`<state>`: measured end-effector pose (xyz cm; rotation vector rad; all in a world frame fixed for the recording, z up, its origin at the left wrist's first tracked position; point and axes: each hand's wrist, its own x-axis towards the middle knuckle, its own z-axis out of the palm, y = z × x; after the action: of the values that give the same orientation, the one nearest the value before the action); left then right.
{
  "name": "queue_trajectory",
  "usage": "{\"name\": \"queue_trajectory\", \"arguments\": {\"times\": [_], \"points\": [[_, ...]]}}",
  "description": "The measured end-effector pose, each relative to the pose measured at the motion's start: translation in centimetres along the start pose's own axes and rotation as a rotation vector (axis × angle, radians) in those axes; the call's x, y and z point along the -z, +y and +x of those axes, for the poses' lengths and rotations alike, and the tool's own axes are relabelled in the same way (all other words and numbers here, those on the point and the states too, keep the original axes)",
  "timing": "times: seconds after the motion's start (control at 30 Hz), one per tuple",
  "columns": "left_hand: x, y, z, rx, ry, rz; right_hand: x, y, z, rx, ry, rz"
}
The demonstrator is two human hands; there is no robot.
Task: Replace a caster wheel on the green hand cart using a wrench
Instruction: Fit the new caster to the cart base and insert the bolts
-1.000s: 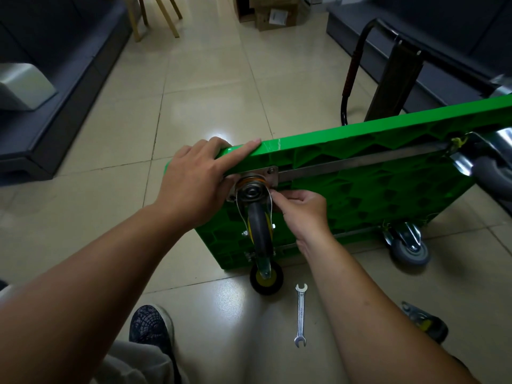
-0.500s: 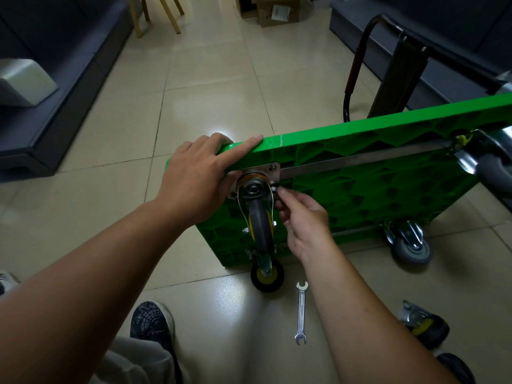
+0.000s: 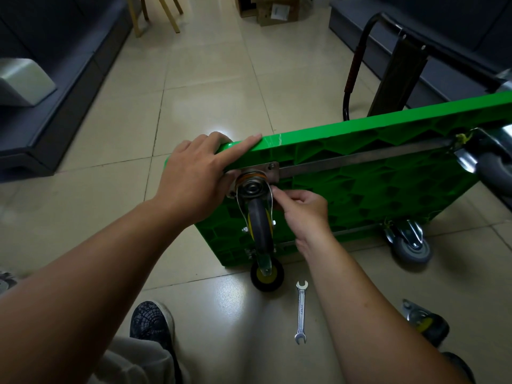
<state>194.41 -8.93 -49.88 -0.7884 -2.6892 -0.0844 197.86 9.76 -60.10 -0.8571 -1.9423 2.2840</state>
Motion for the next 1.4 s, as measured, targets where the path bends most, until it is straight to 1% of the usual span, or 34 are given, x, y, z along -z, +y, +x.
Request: {"name": "queue_trajectory", "arguments": {"times": [0.17,0.3,0.4,0.53,0.6,0.67,0.77,0.87,0.97,1.1,1.23,1.3,1.4], "points": [[0.0,0.1,0.0,-0.001,-0.006,0.012,-0.4,0.5,0.0,0.175,0.06,-0.017],[0.0,0.0,0.0,0.002,-0.006,0.002,-0.5,1.1,-0.2,0.231,0.053,0.083],[-0.1,0.0,0.0,0.005,-0.01,-0.002,-0.6,1.4,-0.2,0.196,0.066,0.147],[-0.1,-0.1,0.0,0.001,-0.008,0.001,-0.6,1.3,-0.2,0.085,0.061,0.192],[-0.2,-0.1,0.0,-0.002,-0.007,0.004,-0.6,1.1,0.0,-0.006,0.05,0.165],[-0.2,-0.1,0.0,-0.002,-0.002,0.004,-0.5,0.8,0.0,-0.084,0.011,0.087],[-0.1,0.0,0.0,-0.003,0.002,-0.001,-0.5,0.2,-0.2,-0.086,-0.045,0.012],[-0.1,0.0,-0.1,0.001,0.0,0.002,-0.3,-0.1,-0.5,0.007,0.015,-0.039],[-0.1,0.0,-0.1,0.006,-0.006,0.006,-0.2,0.1,-1.0,0.139,0.077,-0.072],[-0.1,0.0,0.0,0.004,-0.005,0.012,-0.3,0.1,-1.5,0.349,0.124,-0.224],[-0.1,0.0,-0.1,0.001,-0.007,0.006,0.1,0.4,-1.9,0.602,0.173,-0.441],[-0.2,0.0,-0.1,0.002,-0.008,0.007,0.4,0.5,-1.8,0.655,0.156,-0.467],[-0.1,-0.1,-0.1,0.003,-0.01,0.011,0.9,1.1,-1.7,0.666,0.127,-0.419]]}}
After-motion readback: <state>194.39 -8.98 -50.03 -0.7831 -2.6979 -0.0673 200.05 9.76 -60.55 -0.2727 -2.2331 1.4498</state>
